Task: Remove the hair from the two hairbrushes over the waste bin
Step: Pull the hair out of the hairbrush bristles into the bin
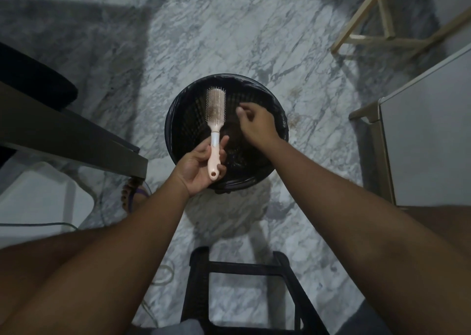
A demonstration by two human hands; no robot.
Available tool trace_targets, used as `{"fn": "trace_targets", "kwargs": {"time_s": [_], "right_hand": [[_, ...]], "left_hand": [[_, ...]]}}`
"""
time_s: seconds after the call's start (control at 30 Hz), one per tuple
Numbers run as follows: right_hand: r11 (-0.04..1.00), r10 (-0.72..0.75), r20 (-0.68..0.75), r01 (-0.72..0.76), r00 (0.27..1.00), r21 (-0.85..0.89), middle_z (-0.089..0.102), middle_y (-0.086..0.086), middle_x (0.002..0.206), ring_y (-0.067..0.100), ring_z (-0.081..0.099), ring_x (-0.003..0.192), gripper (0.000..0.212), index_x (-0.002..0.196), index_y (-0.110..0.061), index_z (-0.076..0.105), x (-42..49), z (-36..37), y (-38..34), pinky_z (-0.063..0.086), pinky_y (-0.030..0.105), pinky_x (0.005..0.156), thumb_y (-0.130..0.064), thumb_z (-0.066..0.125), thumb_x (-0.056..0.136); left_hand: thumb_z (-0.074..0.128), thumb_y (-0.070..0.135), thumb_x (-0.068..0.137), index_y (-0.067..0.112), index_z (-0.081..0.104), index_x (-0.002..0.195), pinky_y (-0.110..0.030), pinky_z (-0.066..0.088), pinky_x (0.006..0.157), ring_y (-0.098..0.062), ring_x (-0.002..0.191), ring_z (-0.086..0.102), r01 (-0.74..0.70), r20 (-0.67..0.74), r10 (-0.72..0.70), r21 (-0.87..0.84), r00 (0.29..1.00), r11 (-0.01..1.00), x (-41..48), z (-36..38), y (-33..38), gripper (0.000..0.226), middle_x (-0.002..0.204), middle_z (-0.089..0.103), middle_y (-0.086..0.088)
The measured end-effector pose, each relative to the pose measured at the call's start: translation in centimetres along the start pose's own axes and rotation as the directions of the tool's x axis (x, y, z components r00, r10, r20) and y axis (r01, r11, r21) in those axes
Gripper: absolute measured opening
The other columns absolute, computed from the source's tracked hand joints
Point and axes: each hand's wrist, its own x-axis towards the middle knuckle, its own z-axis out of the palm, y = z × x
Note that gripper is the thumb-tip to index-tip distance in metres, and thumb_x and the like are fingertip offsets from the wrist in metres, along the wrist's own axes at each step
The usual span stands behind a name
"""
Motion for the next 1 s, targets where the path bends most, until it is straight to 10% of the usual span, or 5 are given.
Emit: {"fn": "trace_targets", "kwargs": {"time_s": [0.27,0.67,1.0], "right_hand": [[0.944,-0.252,0.145,0.276,0.957,-0.180,0.057,0.006,0.111,0.015,0.059,0.097,0.063,0.124,-0.022,0.068,0.8,0.7,-1.9,0.052,0.027,0.086,-0.050,0.082,0.070],[0.937,-0.271,0.065,0.278,0.960,-0.209,0.073,0.002,0.089,0.012,0.067,0.081,0.014,0.092,-0.017,0.079,0.5,0.7,-1.9,0.056,0.030,0.077,-0.027,0.073,0.086],[0.968,-0.195,-0.322,0.234,0.926,0.089,0.068,-0.001,0.079,0.012,0.061,0.076,0.014,0.083,-0.010,0.070,1.2,-1.0,-2.0,0.044,0.019,0.070,-0.019,0.063,0.092]], "left_hand": [[0.032,0.007,0.102,0.021,0.044,0.147,-0.026,0.045,0.059,-0.013,0.081,0.064,0.011,-0.104,-0.001,0.091,0.995,0.996,0.3,0.6,-0.7,0.049,0.125,0.063,-0.002],[0.030,0.005,0.103,0.018,0.043,0.147,-0.027,0.047,0.058,-0.014,0.077,0.057,0.047,-0.097,-0.038,0.098,0.995,0.994,0.6,1.5,-1.4,0.048,0.128,0.059,-0.006],[0.028,0.006,0.103,0.017,0.041,0.148,-0.024,0.044,0.056,-0.011,0.070,0.059,0.015,-0.071,-0.016,-0.003,0.997,1.000,0.5,1.4,-1.0,0.048,0.123,0.065,-0.003]]}}
